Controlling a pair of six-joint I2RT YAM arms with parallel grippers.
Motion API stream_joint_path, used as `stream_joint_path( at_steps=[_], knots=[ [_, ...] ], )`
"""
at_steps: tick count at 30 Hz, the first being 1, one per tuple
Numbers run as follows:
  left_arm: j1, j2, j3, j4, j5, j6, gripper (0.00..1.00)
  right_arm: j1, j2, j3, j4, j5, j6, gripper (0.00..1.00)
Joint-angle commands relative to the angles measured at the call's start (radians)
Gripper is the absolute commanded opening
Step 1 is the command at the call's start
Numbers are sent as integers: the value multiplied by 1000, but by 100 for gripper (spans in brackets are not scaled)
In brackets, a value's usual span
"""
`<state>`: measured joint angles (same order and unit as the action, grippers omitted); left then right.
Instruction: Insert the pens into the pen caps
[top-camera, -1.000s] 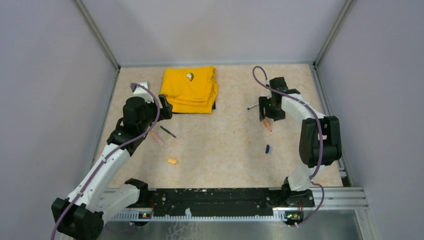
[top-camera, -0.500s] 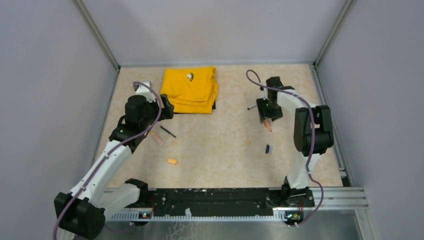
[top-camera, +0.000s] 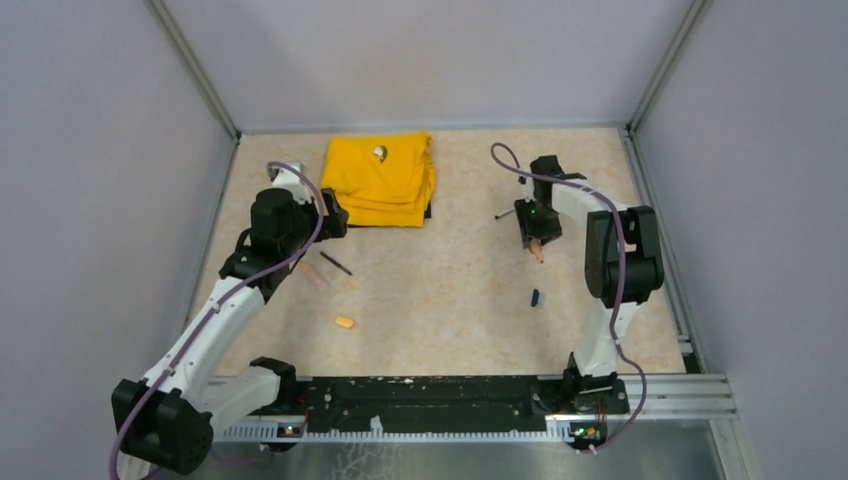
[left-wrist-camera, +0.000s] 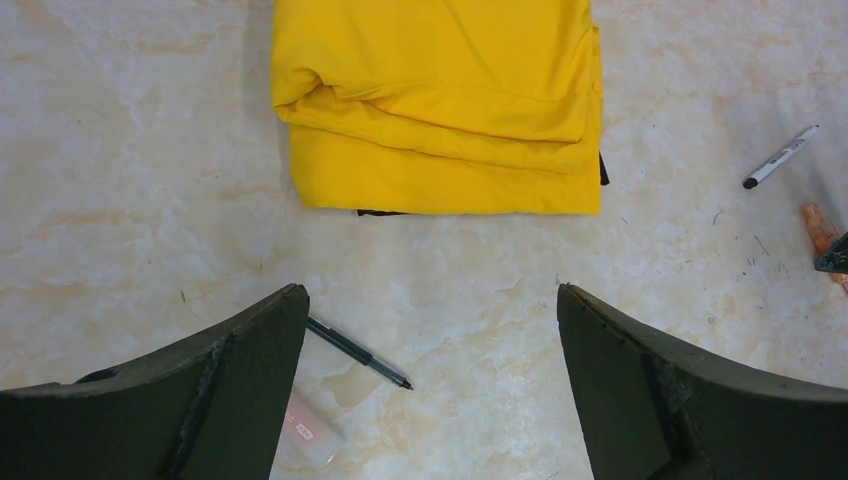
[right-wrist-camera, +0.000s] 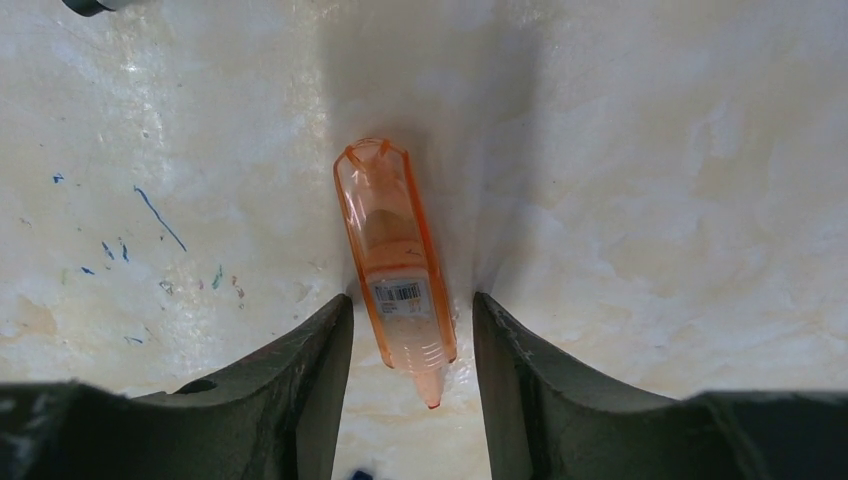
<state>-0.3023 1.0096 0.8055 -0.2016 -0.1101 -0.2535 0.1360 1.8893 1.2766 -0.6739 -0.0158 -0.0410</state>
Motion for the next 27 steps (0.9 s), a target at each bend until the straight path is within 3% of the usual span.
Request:
stream_joint_path(
  at_steps=[1, 8, 13, 17, 20, 27],
  knots=[
    [12, 7, 8, 22, 20, -6, 99, -6, 15, 10, 20, 11, 13, 47],
    [14, 9, 7, 27, 33, -8, 99, -6, -23, -12, 41, 39, 23, 37],
    [54, -7, -28, 75, 97, -65, 99, -1, -183, -61, 107, 61, 26, 25],
    [63, -26, -37, 122, 211, -62, 99, 25, -326, -100, 148, 38, 34, 10],
    [63, -53, -52, 155, 259, -54, 99, 87, -408, -139, 188, 27, 25, 7],
    [63, -89, -85, 289, 470, -60, 99, 373, -531, -236, 351, 43, 46, 6]
  ],
)
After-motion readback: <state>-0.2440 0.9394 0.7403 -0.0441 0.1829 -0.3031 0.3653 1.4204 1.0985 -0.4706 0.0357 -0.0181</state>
